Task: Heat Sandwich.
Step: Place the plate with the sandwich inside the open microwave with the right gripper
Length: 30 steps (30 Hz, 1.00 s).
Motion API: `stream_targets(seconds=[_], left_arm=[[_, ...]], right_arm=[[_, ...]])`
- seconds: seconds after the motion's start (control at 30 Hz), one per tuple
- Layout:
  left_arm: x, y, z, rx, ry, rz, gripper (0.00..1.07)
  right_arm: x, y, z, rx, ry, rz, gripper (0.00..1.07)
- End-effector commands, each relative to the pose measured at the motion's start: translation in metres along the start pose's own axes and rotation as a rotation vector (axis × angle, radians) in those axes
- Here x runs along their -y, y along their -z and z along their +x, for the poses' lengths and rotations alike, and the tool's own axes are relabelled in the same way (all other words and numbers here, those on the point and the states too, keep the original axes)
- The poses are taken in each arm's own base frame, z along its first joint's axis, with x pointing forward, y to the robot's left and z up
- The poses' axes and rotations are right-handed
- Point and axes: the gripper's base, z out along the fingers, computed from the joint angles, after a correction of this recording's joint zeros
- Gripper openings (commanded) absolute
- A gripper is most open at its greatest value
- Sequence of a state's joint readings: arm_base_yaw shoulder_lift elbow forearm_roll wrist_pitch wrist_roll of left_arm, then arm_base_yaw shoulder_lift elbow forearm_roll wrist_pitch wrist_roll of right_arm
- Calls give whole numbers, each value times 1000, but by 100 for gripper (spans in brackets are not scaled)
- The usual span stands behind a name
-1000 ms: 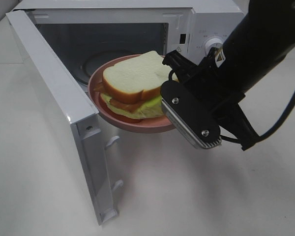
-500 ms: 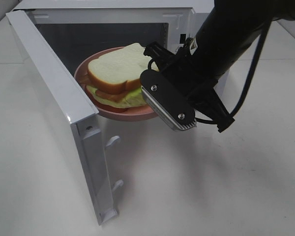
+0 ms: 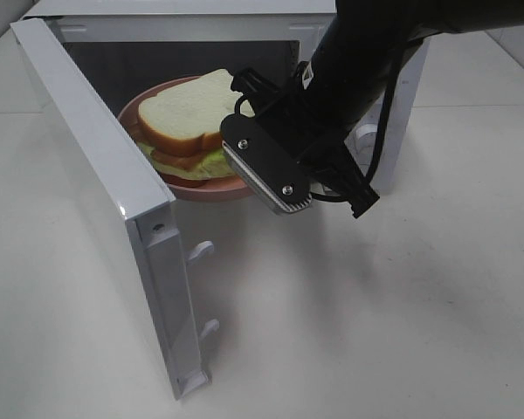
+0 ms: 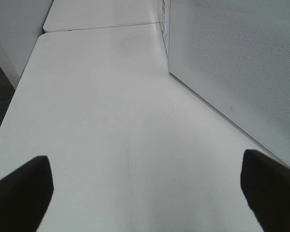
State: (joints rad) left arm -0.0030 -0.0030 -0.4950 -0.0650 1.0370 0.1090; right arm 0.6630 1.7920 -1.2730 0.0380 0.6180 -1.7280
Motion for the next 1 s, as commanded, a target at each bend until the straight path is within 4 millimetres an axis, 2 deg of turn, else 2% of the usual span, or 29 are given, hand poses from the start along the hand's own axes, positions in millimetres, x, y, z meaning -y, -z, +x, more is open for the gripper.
stream_targets(seconds=[0.03, 0.6, 1.0], left_arm=[[0, 3, 1, 30, 1, -5, 103], [0, 3, 1, 30, 1, -5, 103], [0, 3, 1, 30, 1, -5, 103]], right_arm=[[8, 2, -1, 4, 5, 48, 0], [49, -33, 6, -10, -38, 72, 0], [68, -48, 10, -28, -109, 65, 0]])
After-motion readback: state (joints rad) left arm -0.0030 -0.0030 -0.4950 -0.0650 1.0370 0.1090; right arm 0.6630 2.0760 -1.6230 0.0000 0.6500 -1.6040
